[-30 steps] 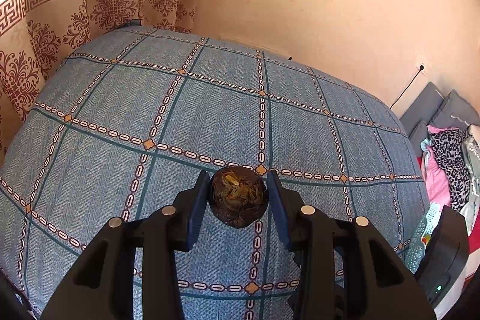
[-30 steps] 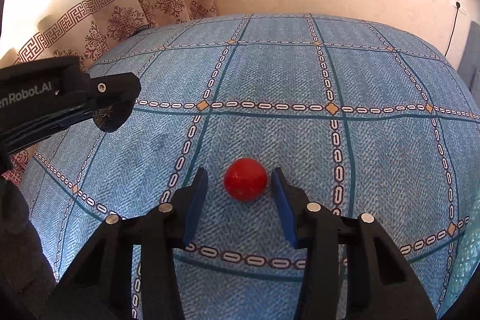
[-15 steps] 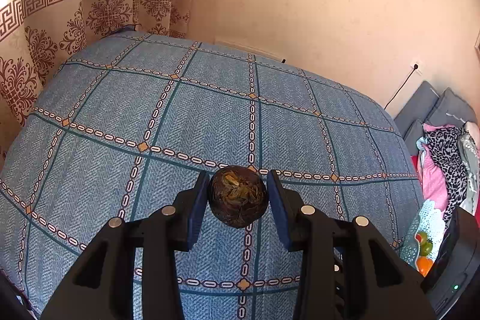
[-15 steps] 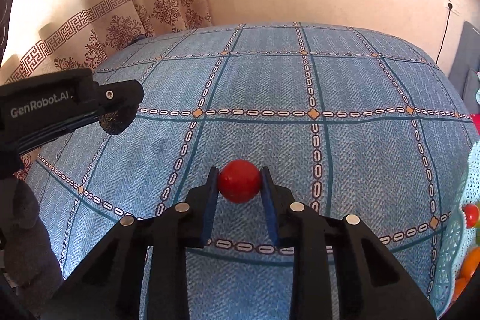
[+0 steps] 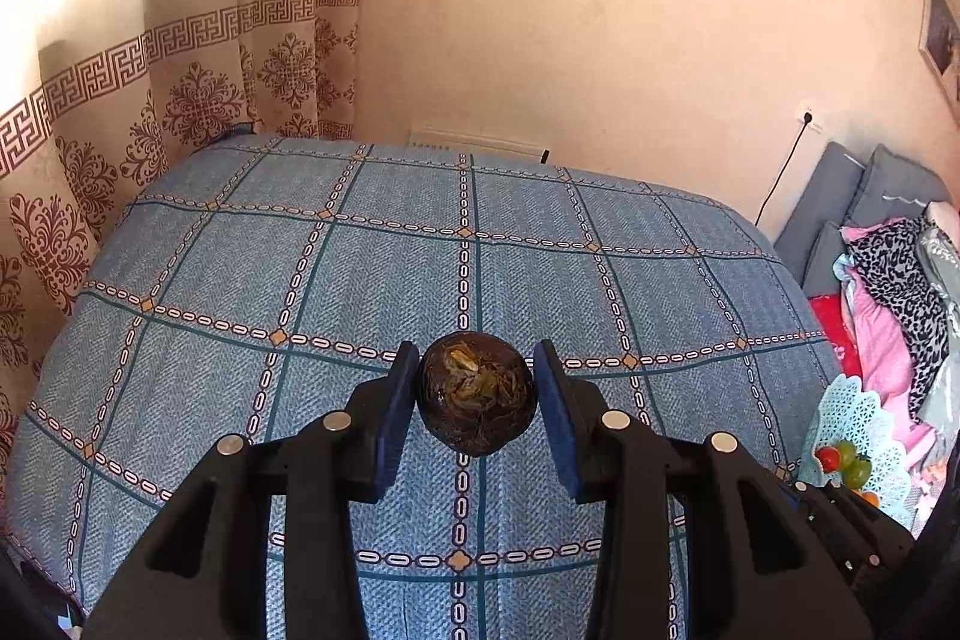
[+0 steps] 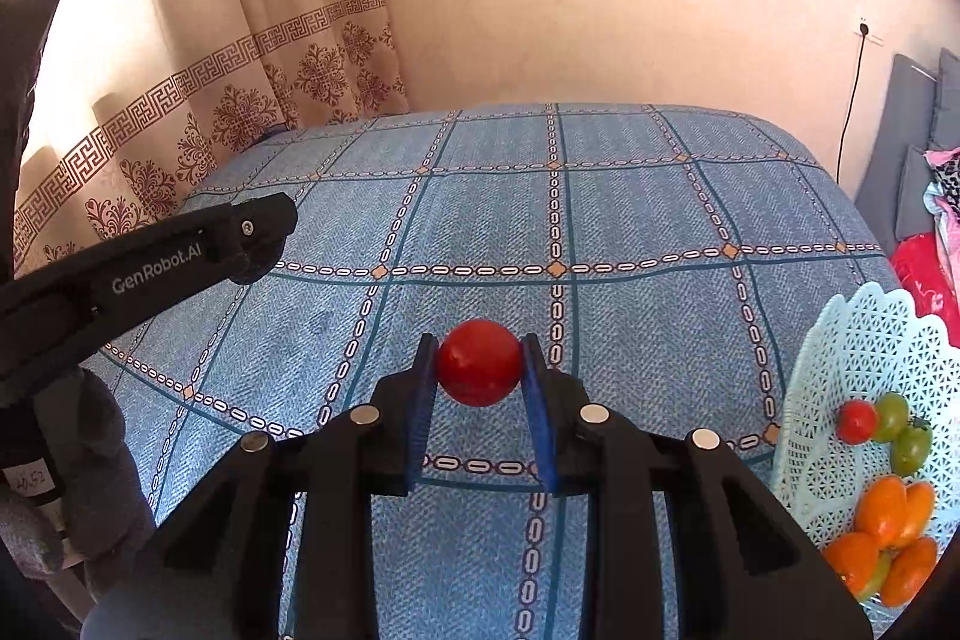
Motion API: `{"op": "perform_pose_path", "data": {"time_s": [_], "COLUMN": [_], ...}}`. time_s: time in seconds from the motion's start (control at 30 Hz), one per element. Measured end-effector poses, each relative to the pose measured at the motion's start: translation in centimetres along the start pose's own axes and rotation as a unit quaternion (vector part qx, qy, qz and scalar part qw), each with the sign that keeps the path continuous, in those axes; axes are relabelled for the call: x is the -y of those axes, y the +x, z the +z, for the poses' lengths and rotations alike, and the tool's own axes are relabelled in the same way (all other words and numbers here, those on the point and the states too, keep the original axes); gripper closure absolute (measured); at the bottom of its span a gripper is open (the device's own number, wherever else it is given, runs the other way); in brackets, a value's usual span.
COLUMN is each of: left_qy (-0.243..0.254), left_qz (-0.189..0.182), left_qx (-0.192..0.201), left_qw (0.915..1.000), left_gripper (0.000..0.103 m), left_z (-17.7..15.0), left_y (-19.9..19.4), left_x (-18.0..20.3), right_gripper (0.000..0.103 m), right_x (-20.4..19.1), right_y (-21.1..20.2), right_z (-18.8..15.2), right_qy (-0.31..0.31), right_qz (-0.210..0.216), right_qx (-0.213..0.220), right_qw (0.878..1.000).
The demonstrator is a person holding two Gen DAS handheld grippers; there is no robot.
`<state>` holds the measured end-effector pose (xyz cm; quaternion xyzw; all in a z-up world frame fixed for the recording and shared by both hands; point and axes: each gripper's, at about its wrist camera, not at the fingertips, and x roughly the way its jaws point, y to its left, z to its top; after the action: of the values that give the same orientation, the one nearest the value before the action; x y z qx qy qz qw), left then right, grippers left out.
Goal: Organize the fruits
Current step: 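Carry the dark fruit and red tomato over the blue basket with both tools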
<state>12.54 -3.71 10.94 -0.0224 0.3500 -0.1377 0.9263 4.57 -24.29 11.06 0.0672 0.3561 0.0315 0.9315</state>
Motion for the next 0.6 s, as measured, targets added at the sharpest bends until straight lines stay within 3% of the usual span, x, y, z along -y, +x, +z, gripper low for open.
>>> {"op": "perform_pose_path", "data": {"time_s": [0.6], "left_qy": [0.097], "left_qz": [-0.012], "left_qx": [0.054], "left_qw": [0.9938], "left_gripper": [0.063], "left_z": [-1.7], "left_y": [-3.9], "left_x": [6.3], "right_gripper": [0.074], "right_x": [5.7], "right_y": [-6.5], "right_z": [-1.3], "right_qy": [0.055], "right_qz": [-0.036], "right_qx": [0.051], "right_qw": [0.996]}}
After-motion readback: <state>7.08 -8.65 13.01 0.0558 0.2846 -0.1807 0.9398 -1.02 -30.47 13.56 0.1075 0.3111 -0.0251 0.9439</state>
